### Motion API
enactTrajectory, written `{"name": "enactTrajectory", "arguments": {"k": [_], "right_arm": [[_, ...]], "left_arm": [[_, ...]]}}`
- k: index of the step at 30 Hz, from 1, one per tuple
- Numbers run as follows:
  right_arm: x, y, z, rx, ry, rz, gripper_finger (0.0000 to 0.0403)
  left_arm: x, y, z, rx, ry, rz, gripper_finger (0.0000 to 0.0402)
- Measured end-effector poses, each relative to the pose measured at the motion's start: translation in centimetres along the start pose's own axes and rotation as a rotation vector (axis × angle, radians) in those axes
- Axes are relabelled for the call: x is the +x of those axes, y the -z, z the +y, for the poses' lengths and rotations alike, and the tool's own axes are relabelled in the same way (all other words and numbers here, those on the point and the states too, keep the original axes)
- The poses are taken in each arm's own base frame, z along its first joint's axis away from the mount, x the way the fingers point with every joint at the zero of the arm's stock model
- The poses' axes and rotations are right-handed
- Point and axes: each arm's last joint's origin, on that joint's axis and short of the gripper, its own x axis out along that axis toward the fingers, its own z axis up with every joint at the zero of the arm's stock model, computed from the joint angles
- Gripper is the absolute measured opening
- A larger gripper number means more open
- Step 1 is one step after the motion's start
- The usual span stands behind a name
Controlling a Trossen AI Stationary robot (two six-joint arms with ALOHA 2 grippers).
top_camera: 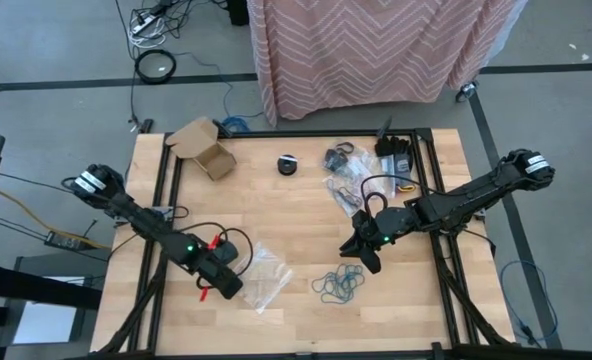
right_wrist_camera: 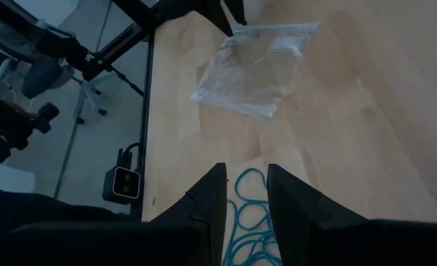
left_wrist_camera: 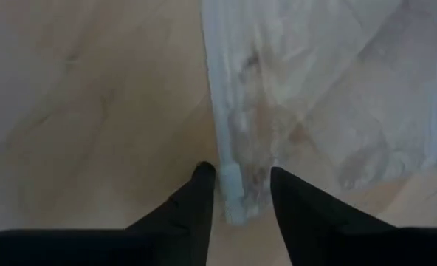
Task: Sort rubber bands
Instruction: Open the transparent zip bag
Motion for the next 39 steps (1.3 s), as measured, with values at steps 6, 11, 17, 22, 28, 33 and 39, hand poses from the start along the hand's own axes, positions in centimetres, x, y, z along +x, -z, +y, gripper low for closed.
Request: {"name": "enactTrajectory", "arguments": {"k": [6,11,17,22,28,33,39], "right_arm": [[0.0,0.0,0.0,0.0,0.002,0.0,0.0089],[0.0,0.0,0.0,0.001,0.001,-0.002,0.0089],[0.0,-0.3,0.2,0.002,-0.024,-0.032,0.0089],[-0.2,-2.0,1.0,-0.029,-0.134,-0.18,0.0089],[-1.9,-5.7,4.1,-0.356,-0.249,-0.367,0.0089],[-3.0,-9.2,5.9,-0.516,-0.138,-0.291,0.0089],[-2.8,-13.3,6.9,-0.579,-0.023,-0.195,0.0089]], "left_arm": [[-0.9,-0.1,-0.4,0.021,-0.086,0.019,0.004],[-1.2,-0.2,-0.9,0.054,-0.082,0.008,0.0018],[-3.4,-1.2,-3.0,0.126,-0.096,-0.086,0.0017],[-6.6,-3.0,-5.5,0.294,-0.109,-0.176,0.0015],[-11.7,-6.2,-8.3,0.517,-0.128,-0.334,0.0014],[-15.7,-9.4,-9.6,0.695,-0.129,-0.435,0.0014],[-18.6,-13.1,-9.1,0.872,-0.195,-0.499,0.0013]]}}
